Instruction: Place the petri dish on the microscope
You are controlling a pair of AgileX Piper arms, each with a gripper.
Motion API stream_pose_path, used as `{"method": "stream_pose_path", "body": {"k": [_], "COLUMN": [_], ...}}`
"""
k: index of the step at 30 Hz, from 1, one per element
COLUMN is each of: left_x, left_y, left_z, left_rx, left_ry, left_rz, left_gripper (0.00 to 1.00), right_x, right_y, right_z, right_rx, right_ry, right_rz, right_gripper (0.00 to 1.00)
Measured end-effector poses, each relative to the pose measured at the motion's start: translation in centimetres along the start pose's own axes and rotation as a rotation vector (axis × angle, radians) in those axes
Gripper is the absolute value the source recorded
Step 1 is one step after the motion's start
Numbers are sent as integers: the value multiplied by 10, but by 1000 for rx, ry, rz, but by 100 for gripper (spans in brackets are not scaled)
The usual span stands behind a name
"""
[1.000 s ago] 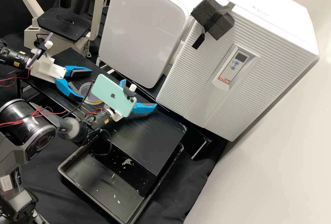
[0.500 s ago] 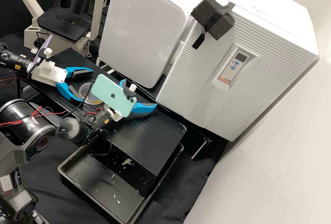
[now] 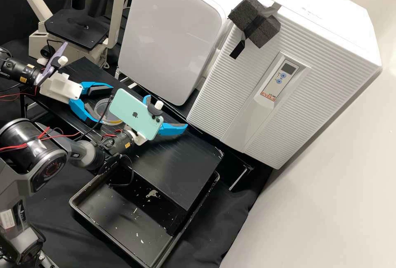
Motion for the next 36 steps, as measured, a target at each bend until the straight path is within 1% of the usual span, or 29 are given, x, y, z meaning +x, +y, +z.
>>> {"method": "stream_pose_path", "body": {"k": [7,11,13,19,22,30,33,34,36], "left_x": [4,6,6,8,8,7,9,12,17], "left_y": [1,3,3,4,2,2,-2,-2,-4], "left_z": [5,6,7,15,18,19,17,16,14], "left_rx": [-16,-12,-28,-22,-22,-17,-20,-5,6], "left_ry": [0,5,3,-16,-22,-22,-22,-22,-24], "left_rz": [-11,-15,-16,-18,-24,-25,-33,-33,-30], "left_gripper": [100,100,100,100,100,100,100,100,100], "right_x": [0,0,0,0,0,0,0,0,0], "right_y": [0,0,0,0,0,0,0,0,0], "right_z": [0,0,0,0,0,0,0,0,0], "right_rx": [0,0,0,0,0,0,0,0,0], "right_ry": [0,0,0,0,0,0,0,0,0], "right_rz": [0,0,0,0,0,0,0,0,0], "right_gripper": [100,100,100,100,100,100,100,100,100]}}
